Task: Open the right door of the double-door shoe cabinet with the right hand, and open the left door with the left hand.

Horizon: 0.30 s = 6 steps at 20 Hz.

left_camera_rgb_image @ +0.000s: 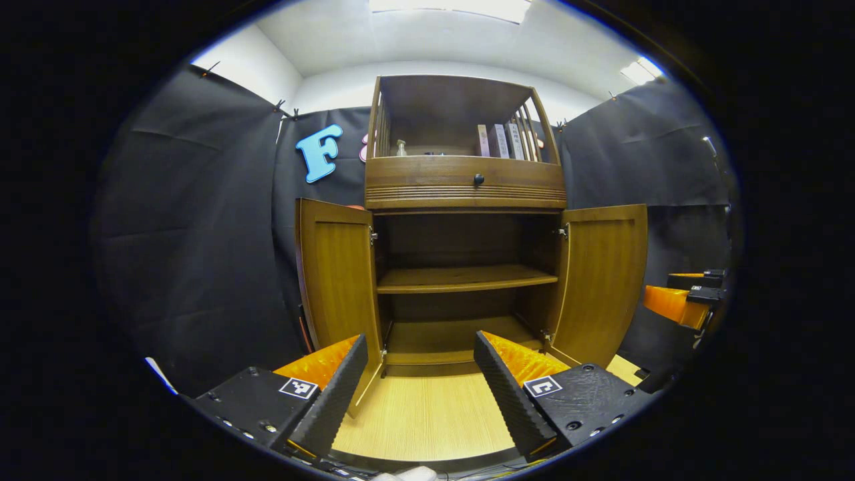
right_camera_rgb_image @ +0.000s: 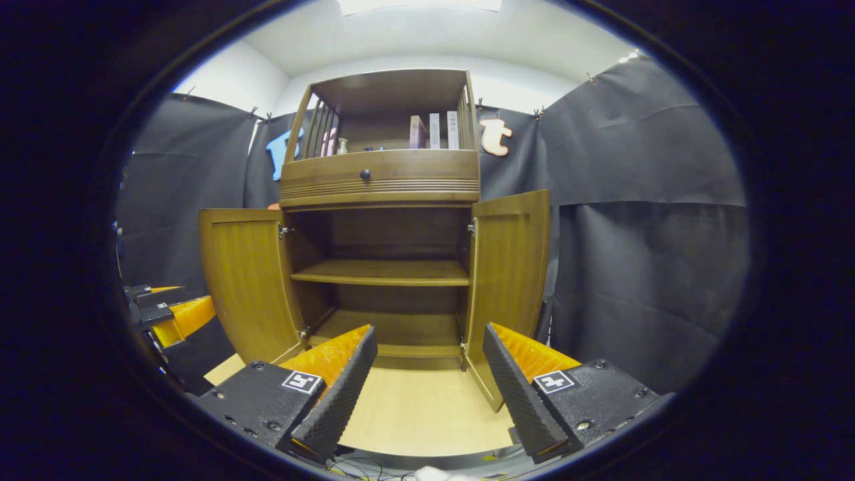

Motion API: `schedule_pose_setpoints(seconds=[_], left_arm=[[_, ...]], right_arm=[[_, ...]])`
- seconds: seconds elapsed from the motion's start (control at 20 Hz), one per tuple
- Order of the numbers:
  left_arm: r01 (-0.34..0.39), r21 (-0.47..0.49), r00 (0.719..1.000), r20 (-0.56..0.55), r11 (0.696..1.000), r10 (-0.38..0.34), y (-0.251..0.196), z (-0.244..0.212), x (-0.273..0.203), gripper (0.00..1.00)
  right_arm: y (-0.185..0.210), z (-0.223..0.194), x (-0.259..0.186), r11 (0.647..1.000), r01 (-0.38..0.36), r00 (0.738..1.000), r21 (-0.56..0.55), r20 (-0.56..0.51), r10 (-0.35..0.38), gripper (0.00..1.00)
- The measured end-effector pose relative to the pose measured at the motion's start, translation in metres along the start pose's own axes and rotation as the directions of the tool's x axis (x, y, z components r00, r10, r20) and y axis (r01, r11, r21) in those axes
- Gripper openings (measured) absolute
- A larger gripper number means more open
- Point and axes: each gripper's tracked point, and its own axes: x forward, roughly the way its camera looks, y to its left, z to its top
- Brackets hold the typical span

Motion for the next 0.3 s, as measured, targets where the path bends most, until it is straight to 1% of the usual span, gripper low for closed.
schedule_pose_setpoints(seconds=[0.05,0.15,0.3], left_arm=[[0.002,-0.003,1.000,0.000,1.000,-0.002,-0.0012,0.0011,0.0002,0.96],[0.003,-0.009,1.000,0.007,1.000,-0.003,-0.0031,0.0036,-0.0001,0.88],[-0.007,-0.006,1.000,0.011,1.000,0.007,-0.0036,0.0054,0.0008,0.88]], right_arm=[[0.0000,-0.0004,-0.0002,1.000,-0.001,1.000,-0.002,-0.002,0.001,1.00],[0.0005,-0.0003,0.0007,1.000,-0.007,1.000,-0.005,-0.003,0.007,1.00],[0.0013,0.0019,0.0024,1.000,-0.018,1.000,-0.001,0.001,0.018,1.00]])
